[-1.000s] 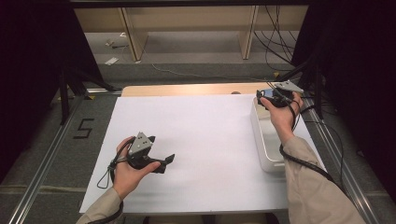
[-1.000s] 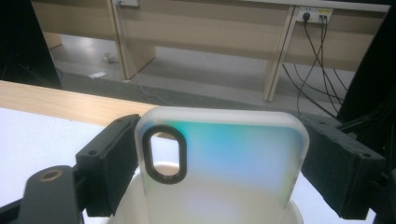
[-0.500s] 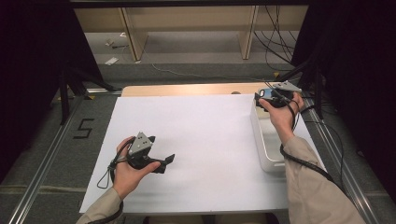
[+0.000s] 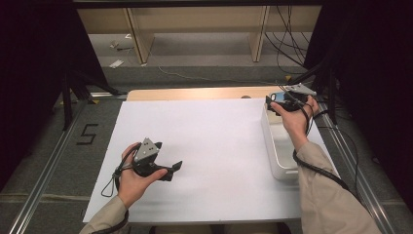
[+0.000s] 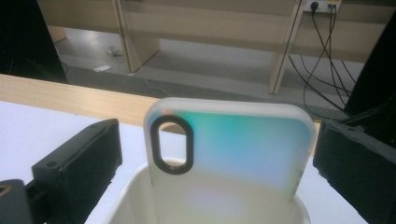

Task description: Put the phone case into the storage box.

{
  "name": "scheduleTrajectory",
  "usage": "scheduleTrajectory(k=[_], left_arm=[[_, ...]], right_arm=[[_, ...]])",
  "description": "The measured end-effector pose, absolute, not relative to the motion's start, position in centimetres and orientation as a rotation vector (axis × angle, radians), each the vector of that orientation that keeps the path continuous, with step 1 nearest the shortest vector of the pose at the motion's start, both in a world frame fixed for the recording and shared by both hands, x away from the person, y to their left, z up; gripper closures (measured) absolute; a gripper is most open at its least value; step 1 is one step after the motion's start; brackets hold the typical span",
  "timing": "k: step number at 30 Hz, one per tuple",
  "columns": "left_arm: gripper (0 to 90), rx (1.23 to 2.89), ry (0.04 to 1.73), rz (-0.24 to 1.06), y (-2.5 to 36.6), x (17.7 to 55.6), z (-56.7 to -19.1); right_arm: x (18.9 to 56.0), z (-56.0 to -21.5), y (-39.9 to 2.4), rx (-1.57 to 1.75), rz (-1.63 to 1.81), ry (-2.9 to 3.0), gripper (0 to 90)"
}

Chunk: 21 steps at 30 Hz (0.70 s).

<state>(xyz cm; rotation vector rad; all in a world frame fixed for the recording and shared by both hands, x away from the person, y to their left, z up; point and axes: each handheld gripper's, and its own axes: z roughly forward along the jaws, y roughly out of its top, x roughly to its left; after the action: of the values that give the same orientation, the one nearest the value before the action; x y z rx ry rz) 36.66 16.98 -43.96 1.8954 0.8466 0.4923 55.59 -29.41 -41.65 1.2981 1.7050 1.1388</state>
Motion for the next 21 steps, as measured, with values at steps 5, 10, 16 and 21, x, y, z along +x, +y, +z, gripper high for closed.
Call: scheduleTrajectory(k=[5,10,16,21], left_arm=[[0.6,1.896,0.846,0.492,17.0,36.7,-44.0],[0.6,1.897,0.846,0.493,17.0,36.7,-44.0],[0.6,1.895,0.847,0.492,17.0,36.6,-43.9],[0.6,1.895,0.847,0.491,17.0,36.6,-44.0]], right_arm=[[55.4,-40.9,-29.5,1.297,1.154,1.692,1.9],[55.2,-40.0,-29.7,1.293,1.185,1.673,1.8],[54.8,-39.0,-30.0,1.299,1.218,1.656,1.9],[54.5,-38.3,-30.2,1.305,1.244,1.64,2.4]])
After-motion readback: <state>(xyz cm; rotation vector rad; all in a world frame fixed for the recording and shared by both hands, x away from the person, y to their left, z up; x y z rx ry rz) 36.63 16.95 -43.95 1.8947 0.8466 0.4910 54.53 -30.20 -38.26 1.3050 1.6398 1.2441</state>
